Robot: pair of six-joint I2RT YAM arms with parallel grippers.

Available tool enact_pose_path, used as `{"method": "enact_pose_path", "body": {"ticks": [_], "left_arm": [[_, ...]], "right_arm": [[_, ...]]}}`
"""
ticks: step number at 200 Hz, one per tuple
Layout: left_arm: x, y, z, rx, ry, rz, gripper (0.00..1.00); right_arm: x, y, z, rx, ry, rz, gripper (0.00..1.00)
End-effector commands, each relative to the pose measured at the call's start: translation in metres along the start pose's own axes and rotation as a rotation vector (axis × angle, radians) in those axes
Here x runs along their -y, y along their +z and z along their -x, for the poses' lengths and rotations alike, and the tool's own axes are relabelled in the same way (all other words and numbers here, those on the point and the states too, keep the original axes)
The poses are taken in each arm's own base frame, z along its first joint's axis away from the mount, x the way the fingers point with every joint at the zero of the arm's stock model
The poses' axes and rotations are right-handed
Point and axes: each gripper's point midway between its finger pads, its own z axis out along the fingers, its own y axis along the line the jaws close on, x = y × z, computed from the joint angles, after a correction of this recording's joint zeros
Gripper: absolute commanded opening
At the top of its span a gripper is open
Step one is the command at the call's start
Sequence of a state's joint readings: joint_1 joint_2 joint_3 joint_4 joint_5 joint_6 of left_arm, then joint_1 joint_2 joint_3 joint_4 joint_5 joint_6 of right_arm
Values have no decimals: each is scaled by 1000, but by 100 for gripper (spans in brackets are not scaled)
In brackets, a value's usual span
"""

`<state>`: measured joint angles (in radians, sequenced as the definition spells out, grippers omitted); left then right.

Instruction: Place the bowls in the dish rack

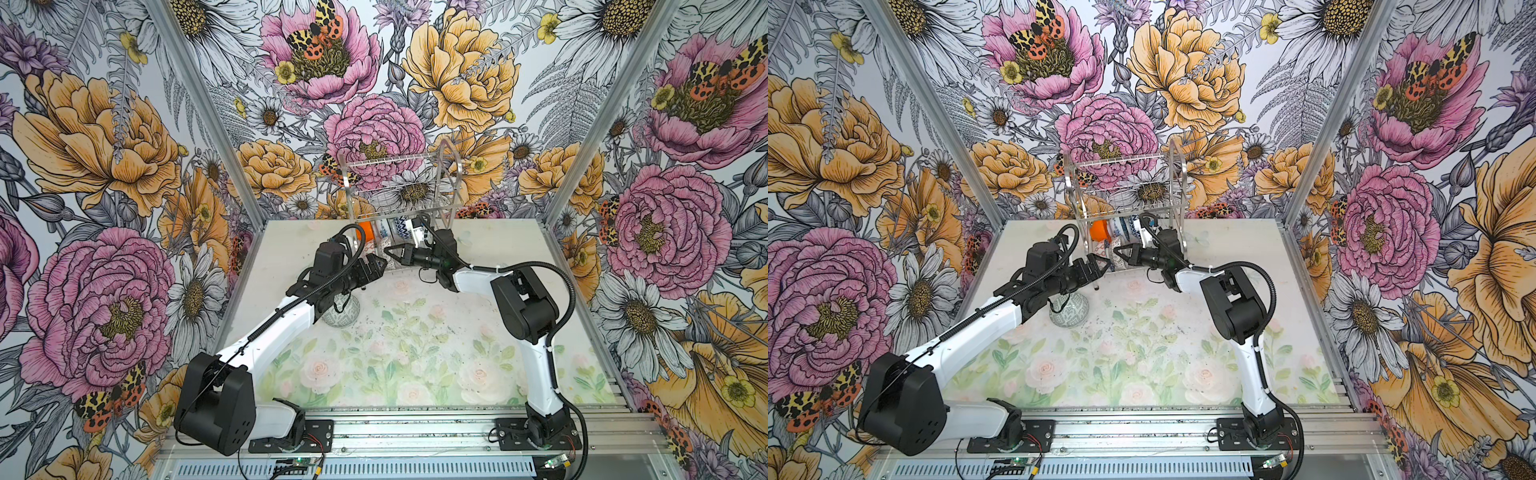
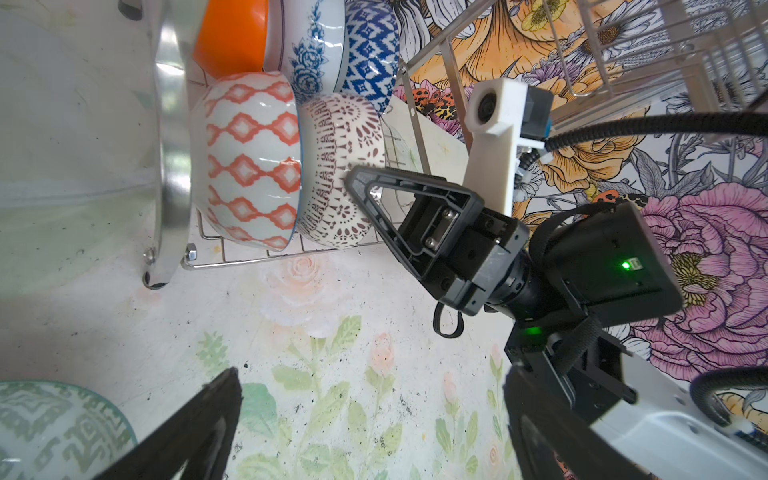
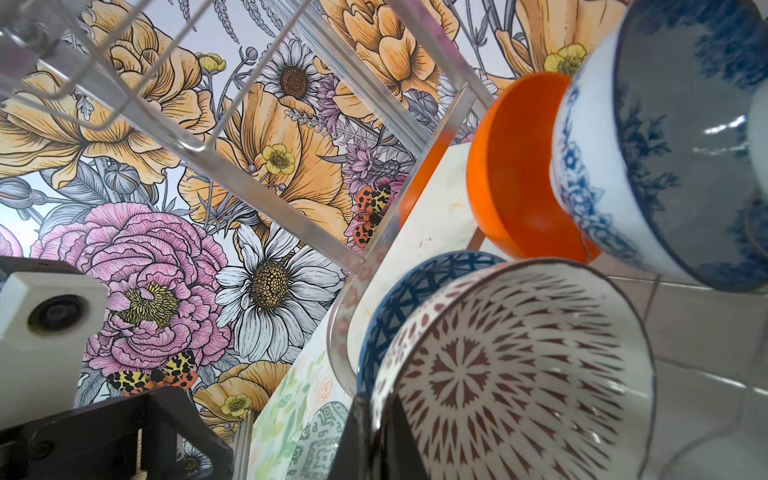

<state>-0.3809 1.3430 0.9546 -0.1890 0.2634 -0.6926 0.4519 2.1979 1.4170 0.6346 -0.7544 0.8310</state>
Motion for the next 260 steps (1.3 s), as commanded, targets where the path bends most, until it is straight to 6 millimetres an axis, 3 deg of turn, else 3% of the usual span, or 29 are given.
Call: {"method": "enact_pose_path", "body": {"ticks": [1, 118, 260], "left_arm": [[3, -2, 2, 4, -5, -24, 99], [-1, -2, 2, 0, -20, -20, 99], [-1, -2, 3, 2, -26, -20, 99]], "right_arm": [[-25, -1, 32, 74, -72, 92, 0], [-1, 1, 35, 83, 14, 112, 0], [11, -3, 27, 64, 38, 60, 0]]}}
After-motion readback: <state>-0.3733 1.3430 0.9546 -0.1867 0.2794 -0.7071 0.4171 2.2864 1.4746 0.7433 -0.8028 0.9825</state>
